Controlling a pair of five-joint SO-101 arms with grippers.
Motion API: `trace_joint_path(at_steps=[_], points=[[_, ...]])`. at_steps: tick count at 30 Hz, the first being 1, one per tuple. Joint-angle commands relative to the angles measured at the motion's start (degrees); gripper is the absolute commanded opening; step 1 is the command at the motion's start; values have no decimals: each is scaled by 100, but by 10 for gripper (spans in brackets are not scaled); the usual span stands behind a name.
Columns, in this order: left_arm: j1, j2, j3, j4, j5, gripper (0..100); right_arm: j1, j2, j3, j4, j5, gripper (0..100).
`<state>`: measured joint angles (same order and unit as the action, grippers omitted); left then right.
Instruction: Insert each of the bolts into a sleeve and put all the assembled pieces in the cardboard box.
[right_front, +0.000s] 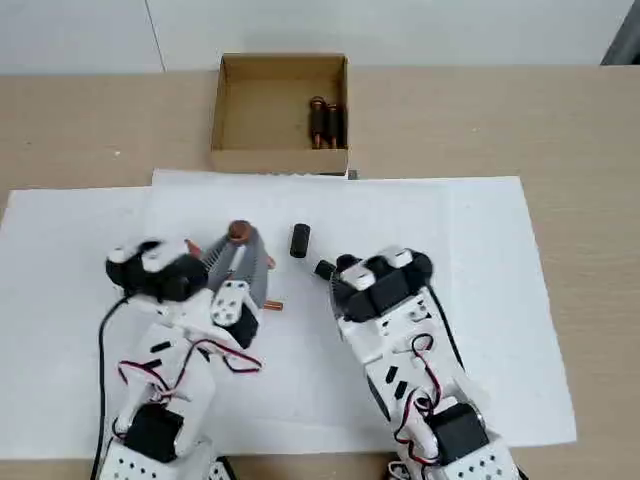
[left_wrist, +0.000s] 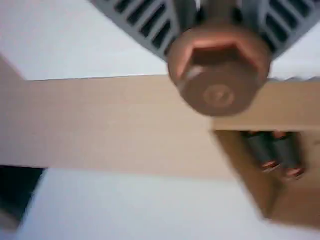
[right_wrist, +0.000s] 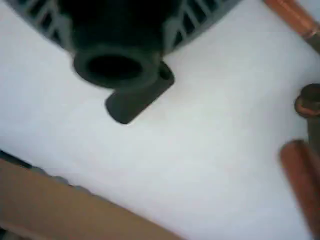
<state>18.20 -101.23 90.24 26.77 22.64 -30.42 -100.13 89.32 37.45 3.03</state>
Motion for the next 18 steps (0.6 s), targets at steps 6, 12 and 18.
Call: trace_joint_path(at_steps=[6,12,18], points=[[220,-299,-22,-466,598,6,-611,-66,-35,-180,1011,2],[237,-299,-22,-589,677,6,-620,-66,-79,-189,1565,2],[422,-299,-22,-571,941,6,-620,-66,-44,-189,1811,2]])
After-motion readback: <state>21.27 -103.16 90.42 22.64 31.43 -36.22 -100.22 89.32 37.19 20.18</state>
